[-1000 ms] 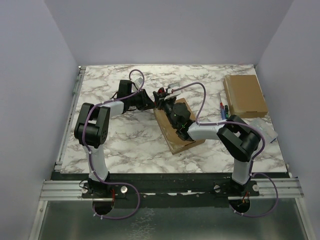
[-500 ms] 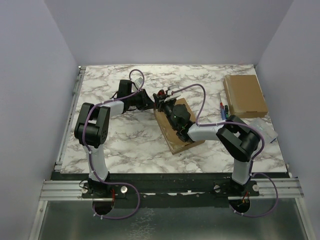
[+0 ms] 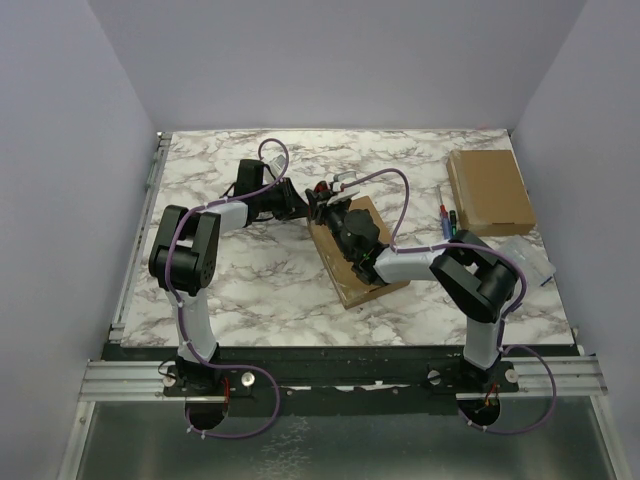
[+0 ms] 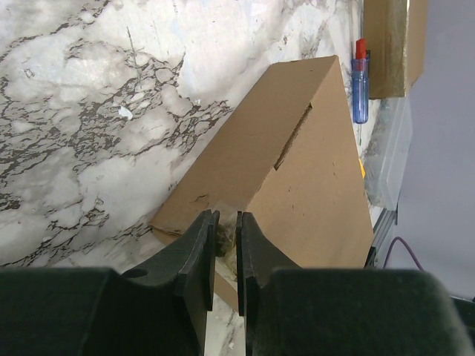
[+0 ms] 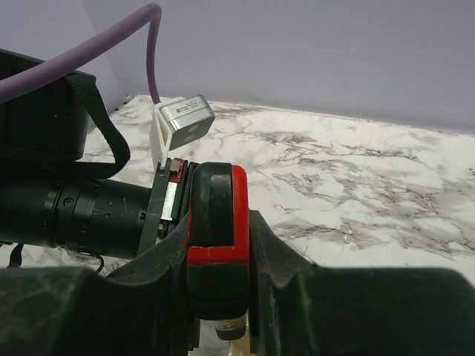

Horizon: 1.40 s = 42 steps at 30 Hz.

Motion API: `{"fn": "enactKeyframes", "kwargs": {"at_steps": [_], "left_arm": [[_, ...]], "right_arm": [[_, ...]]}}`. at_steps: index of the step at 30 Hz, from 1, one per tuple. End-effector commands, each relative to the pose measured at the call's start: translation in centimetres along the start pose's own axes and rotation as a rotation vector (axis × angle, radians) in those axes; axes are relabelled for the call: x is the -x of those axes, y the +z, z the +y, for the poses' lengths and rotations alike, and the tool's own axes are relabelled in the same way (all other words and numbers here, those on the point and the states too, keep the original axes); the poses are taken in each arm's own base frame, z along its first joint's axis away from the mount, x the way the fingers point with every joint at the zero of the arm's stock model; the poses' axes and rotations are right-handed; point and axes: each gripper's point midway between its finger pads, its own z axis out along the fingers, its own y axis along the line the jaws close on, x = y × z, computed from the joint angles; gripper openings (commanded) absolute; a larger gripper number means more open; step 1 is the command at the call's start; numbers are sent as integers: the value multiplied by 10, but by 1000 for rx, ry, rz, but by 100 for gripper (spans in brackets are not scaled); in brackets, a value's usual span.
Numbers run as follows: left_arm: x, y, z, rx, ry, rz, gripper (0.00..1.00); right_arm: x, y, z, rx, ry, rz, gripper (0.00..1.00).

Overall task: Unpack the express box
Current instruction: Cut the express box at the center of the board.

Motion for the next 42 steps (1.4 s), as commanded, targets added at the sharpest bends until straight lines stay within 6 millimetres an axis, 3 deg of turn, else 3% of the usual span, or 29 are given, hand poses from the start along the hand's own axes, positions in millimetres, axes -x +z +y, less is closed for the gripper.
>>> {"fn": "enactKeyframes", "kwargs": {"at_steps": [1, 14, 42], "left_arm": [[-21, 7, 36, 102, -49, 50, 12], [-19, 5, 35, 103, -37, 45, 11], [-20, 6, 36, 102, -40, 50, 11]], "right_arm": [[14, 0, 0, -14, 5, -51, 0], [36, -3, 3, 5, 19, -84, 0], [5, 4, 5, 6, -8, -25, 0]]}}
